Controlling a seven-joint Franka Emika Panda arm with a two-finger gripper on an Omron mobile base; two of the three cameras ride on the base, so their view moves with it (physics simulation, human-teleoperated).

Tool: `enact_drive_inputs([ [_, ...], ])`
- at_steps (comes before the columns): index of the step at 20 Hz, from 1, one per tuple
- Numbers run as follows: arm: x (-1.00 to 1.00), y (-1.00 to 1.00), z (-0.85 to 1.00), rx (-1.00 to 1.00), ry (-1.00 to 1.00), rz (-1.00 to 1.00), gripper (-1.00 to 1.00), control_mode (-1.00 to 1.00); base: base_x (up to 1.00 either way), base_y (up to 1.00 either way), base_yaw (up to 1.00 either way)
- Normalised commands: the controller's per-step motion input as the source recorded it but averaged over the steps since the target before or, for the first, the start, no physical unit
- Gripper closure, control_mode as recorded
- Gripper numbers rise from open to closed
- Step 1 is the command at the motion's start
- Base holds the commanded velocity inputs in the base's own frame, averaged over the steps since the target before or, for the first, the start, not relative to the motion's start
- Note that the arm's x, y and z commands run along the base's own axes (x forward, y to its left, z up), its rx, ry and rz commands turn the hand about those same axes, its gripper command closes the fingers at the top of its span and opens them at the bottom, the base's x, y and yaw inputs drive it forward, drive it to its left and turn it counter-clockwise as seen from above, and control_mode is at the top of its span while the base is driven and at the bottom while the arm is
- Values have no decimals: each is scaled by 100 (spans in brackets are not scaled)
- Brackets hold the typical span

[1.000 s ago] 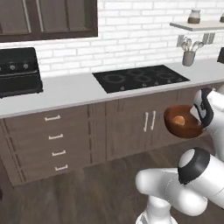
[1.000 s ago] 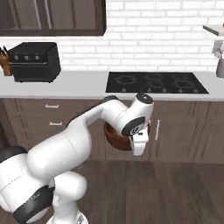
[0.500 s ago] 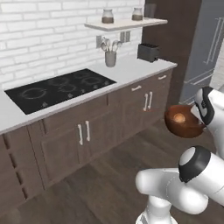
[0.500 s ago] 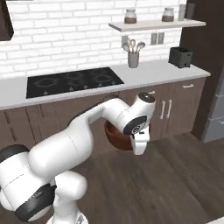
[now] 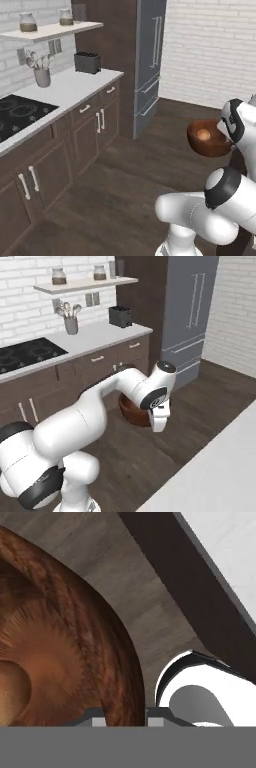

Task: Pick the onion from the sink and place it in the bowl. Then pick the bowl and place it in the microwave. Then close the microwave door and press the start button.

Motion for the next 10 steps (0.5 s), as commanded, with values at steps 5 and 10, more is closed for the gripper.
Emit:
enact_drive_inputs([
  [5,0,0,0,0,0,0,100,100,-52,-7,-81],
  [10,0,0,0,0,0,0,100,100,-66,-7,-79],
])
